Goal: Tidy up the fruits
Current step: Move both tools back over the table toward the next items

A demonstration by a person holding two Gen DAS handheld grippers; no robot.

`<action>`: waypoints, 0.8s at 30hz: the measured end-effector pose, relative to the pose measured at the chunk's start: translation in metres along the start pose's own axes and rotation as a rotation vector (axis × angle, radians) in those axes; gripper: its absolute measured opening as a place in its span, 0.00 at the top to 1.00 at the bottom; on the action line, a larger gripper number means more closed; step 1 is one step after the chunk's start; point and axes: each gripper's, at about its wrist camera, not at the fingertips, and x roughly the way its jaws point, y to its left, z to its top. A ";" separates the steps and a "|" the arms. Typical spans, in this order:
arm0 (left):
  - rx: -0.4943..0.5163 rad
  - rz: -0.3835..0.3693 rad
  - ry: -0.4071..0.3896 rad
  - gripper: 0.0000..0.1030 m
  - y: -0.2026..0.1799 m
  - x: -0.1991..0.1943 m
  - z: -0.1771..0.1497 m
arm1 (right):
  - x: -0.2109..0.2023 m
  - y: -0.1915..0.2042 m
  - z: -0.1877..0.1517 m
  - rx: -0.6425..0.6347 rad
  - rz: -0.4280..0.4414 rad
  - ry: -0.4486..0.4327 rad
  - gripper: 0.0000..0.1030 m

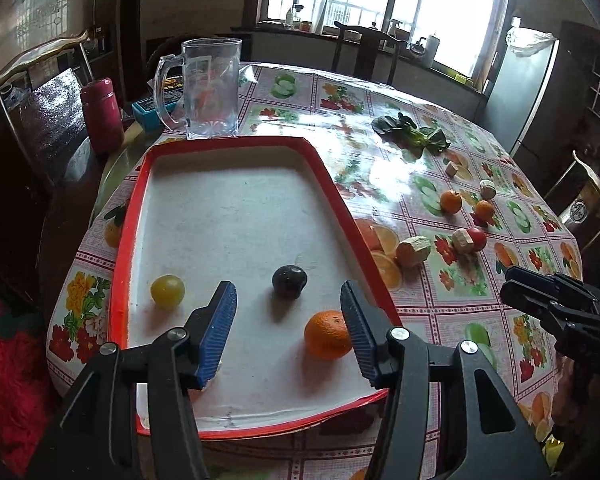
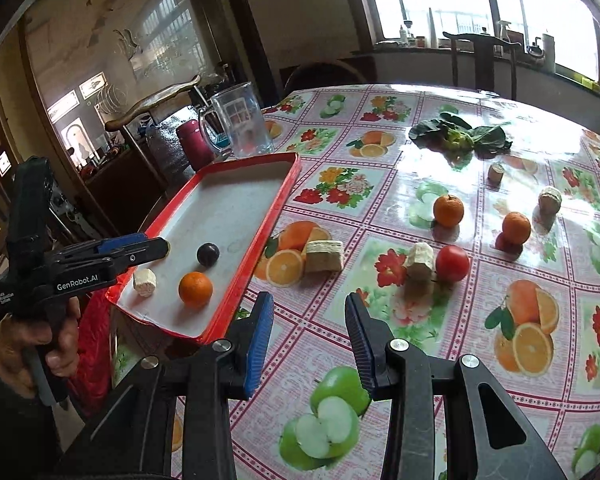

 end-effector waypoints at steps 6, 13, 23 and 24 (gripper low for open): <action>0.020 -0.023 0.006 0.49 -0.016 0.003 -0.001 | -0.012 -0.016 -0.007 0.026 -0.028 -0.008 0.62; 0.049 -0.062 0.019 0.49 -0.039 0.007 0.000 | -0.024 -0.036 -0.015 0.055 -0.068 -0.013 0.62; 0.093 -0.109 0.032 0.49 -0.071 0.016 0.003 | -0.040 -0.069 -0.024 0.114 -0.125 -0.025 0.62; 0.096 -0.113 0.035 0.49 -0.075 0.018 0.004 | -0.041 -0.072 -0.024 0.119 -0.131 -0.025 0.62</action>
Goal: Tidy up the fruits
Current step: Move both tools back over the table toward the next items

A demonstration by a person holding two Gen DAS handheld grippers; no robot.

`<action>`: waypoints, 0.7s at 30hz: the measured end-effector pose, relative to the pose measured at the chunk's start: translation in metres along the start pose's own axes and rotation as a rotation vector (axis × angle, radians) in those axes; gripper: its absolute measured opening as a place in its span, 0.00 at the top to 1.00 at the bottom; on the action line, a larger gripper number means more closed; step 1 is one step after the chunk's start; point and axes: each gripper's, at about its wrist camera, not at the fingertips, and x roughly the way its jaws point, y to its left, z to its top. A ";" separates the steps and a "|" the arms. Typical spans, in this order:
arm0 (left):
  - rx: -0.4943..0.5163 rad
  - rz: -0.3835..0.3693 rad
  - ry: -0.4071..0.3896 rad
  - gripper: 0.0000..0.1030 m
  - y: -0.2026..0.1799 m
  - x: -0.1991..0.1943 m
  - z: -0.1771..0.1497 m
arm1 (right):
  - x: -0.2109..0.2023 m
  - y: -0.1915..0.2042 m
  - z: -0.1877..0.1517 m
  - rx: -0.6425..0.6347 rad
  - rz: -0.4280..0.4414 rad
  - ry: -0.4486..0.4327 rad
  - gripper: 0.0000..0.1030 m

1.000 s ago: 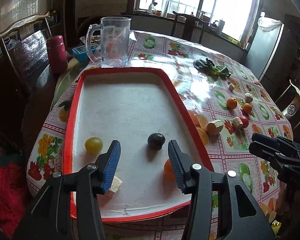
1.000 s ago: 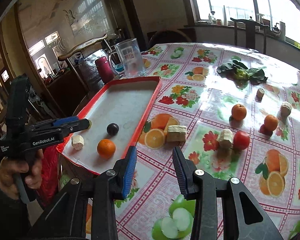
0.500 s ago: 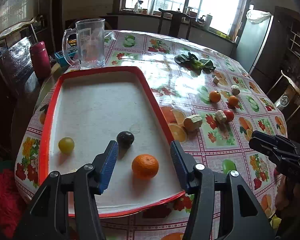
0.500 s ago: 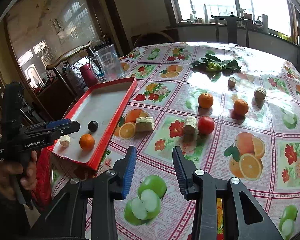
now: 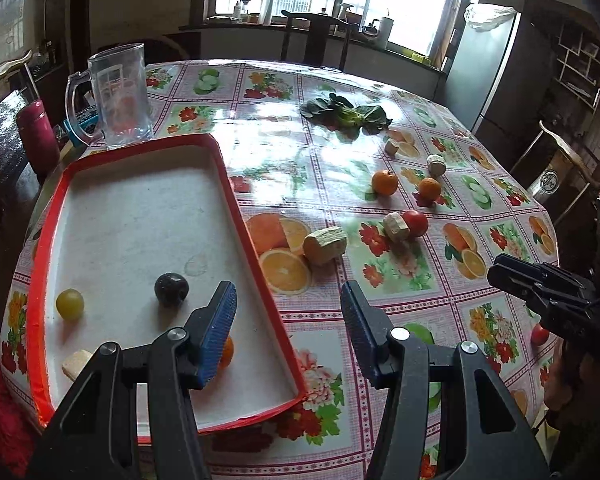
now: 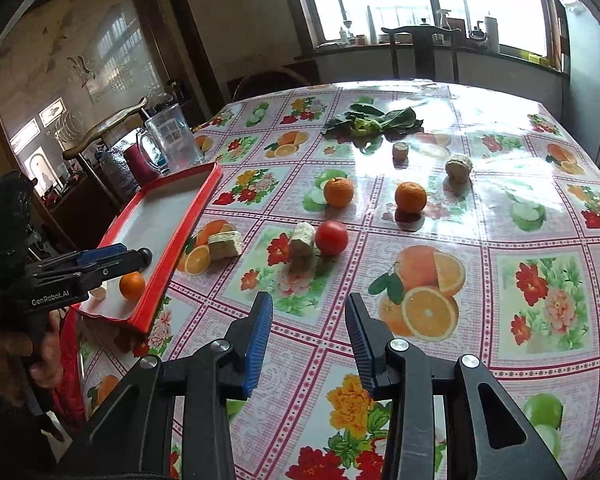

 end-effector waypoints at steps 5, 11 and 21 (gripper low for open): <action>0.025 -0.018 0.012 0.49 -0.016 0.009 0.003 | -0.003 -0.015 -0.001 0.024 -0.018 -0.005 0.62; 0.044 -0.031 0.033 0.49 -0.029 0.020 0.006 | 0.000 -0.025 -0.001 0.038 -0.025 0.000 0.62; 0.065 -0.005 0.073 0.49 -0.039 0.046 0.013 | 0.015 -0.048 0.010 0.073 -0.040 0.013 0.62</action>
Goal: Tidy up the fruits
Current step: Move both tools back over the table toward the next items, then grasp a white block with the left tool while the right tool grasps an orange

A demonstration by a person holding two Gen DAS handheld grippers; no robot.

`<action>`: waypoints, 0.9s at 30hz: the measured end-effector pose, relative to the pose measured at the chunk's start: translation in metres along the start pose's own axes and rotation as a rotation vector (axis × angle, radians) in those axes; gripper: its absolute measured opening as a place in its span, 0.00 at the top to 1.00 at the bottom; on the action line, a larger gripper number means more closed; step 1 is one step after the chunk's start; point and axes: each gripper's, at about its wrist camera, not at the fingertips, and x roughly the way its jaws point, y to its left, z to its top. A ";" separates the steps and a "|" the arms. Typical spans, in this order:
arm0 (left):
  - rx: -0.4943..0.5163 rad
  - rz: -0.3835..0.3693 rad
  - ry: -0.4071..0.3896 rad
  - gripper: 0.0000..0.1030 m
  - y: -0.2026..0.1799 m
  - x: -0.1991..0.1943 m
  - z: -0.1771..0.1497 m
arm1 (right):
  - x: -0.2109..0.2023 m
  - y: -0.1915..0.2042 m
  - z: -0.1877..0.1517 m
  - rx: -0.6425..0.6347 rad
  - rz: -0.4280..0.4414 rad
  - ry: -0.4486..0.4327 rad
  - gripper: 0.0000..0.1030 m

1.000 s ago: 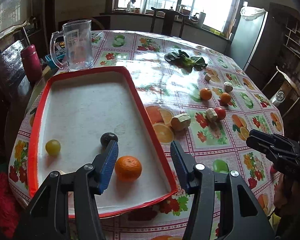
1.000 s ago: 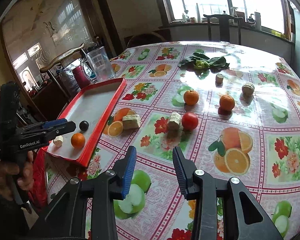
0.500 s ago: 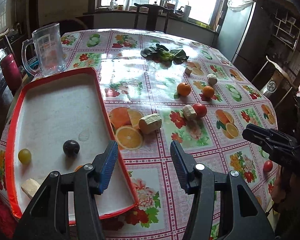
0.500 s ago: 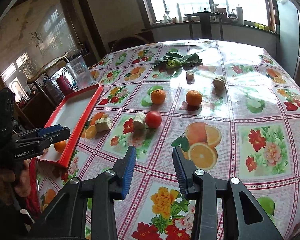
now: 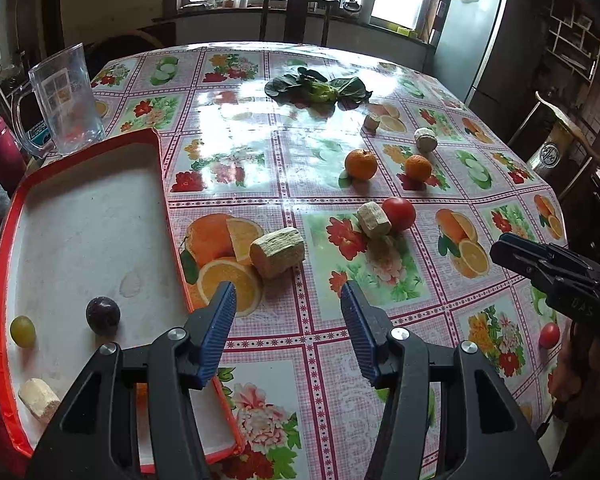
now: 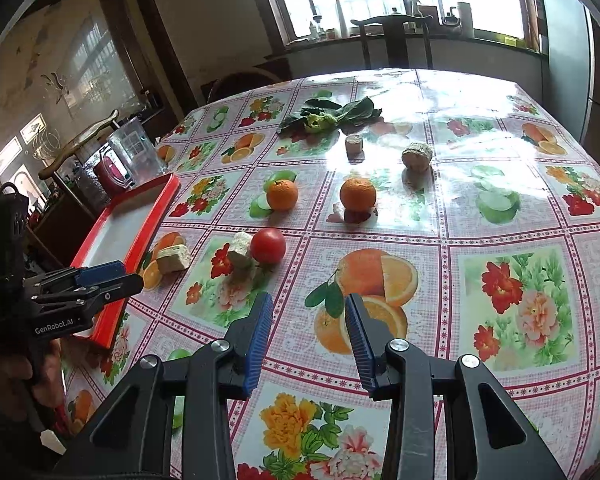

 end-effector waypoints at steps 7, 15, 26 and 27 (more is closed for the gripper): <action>-0.017 -0.018 0.031 0.49 0.001 0.018 0.010 | 0.018 -0.009 0.016 0.001 -0.018 0.007 0.62; -0.027 -0.010 0.061 0.49 0.003 0.039 0.018 | 0.044 -0.023 0.034 0.015 -0.037 0.019 0.62; 0.004 0.006 0.077 0.49 0.002 0.063 0.027 | 0.094 -0.031 0.065 0.005 -0.084 0.056 0.62; 0.004 0.004 0.077 0.49 0.002 0.064 0.028 | 0.098 -0.031 0.067 0.004 -0.088 0.057 0.62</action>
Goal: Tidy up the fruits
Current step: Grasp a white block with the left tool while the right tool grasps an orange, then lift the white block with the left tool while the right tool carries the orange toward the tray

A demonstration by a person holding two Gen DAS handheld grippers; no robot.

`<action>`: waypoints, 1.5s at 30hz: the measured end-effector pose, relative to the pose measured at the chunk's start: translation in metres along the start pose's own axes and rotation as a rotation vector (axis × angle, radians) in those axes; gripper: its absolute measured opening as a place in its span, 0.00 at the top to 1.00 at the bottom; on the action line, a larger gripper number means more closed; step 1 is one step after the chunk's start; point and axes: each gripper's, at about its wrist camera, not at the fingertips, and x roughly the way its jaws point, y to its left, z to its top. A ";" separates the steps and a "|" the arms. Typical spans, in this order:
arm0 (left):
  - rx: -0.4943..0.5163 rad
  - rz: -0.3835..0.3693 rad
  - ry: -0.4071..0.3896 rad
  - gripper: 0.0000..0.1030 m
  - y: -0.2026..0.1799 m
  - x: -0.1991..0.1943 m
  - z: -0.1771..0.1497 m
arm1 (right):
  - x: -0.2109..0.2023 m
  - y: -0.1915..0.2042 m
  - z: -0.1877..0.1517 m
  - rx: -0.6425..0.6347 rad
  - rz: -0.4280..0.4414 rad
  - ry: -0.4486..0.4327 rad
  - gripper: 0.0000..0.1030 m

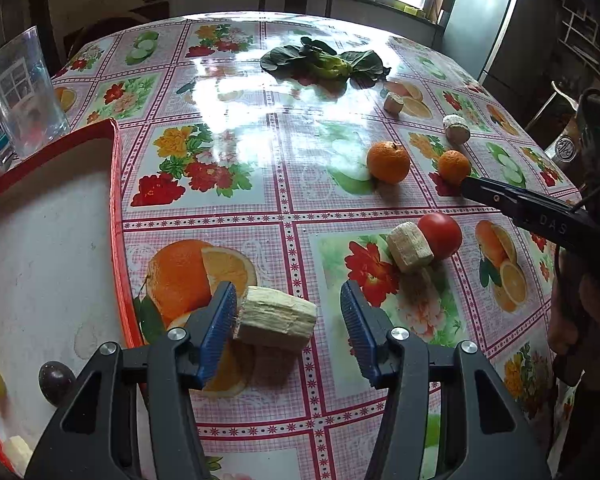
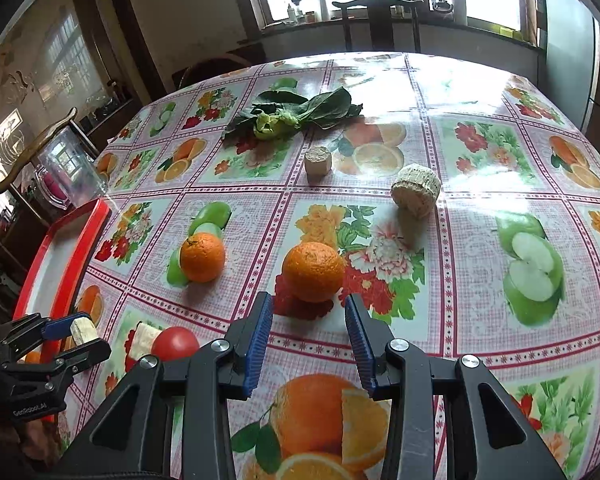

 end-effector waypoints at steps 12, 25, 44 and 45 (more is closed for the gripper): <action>0.014 -0.002 -0.020 0.67 0.003 0.000 0.000 | 0.003 0.007 0.003 -0.014 -0.012 -0.022 0.67; 0.006 -0.021 -0.090 0.68 -0.001 -0.036 -0.009 | -0.056 0.038 -0.025 -0.031 0.070 -0.079 0.67; -0.014 -0.050 -0.147 0.68 0.008 -0.077 -0.032 | -0.091 0.085 -0.057 -0.083 0.133 -0.088 0.67; -0.016 -0.050 -0.149 0.68 0.009 -0.079 -0.033 | -0.090 0.087 -0.057 -0.086 0.136 -0.085 0.67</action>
